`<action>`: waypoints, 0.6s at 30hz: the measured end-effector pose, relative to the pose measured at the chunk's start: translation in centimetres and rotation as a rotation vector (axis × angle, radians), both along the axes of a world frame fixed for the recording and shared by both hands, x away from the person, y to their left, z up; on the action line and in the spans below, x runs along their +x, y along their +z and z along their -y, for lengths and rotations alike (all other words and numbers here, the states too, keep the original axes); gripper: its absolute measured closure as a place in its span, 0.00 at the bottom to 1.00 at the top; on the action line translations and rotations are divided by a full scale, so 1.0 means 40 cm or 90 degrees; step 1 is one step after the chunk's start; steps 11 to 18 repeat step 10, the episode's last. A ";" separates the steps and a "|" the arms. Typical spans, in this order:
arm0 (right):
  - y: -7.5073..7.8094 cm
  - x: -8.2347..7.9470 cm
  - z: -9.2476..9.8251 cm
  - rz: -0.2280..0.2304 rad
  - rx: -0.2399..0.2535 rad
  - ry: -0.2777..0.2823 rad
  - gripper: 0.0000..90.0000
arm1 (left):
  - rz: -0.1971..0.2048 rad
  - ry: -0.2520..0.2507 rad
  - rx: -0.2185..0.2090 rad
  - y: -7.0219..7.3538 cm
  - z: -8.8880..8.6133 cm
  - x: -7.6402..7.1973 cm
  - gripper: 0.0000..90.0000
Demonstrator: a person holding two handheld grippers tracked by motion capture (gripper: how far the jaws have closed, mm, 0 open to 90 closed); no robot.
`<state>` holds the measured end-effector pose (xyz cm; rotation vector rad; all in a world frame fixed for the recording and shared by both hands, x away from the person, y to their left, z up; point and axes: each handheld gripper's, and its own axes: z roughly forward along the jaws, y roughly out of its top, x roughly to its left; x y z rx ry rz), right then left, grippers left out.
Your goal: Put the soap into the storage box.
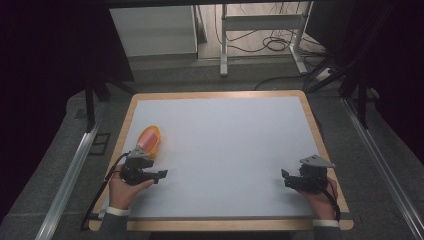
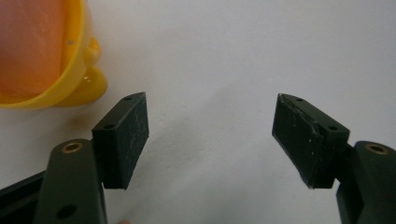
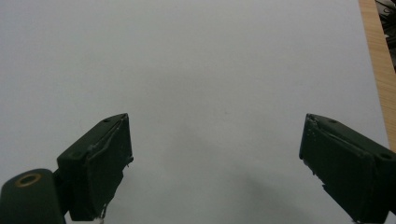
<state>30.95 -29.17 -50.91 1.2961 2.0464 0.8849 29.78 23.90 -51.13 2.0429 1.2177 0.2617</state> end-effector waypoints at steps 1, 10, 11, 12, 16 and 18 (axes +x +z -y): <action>0.000 0.000 0.000 0.000 0.000 0.001 0.10 | 0.001 0.000 0.001 0.000 -0.001 0.001 0.31; 0.003 -0.002 -0.004 0.004 0.002 0.003 0.10 | 0.002 -0.008 0.005 -0.004 0.003 0.000 0.30; 0.003 -0.002 -0.004 0.004 0.002 0.003 0.10 | 0.002 -0.008 0.005 -0.004 0.003 0.000 0.30; 0.003 -0.002 -0.004 0.004 0.002 0.003 0.10 | 0.002 -0.008 0.005 -0.004 0.003 0.000 0.30; 0.003 -0.002 -0.004 0.004 0.002 0.003 0.10 | 0.002 -0.008 0.005 -0.004 0.003 0.000 0.30; 0.003 -0.002 -0.004 0.004 0.002 0.003 0.10 | 0.002 -0.008 0.005 -0.004 0.003 0.000 0.30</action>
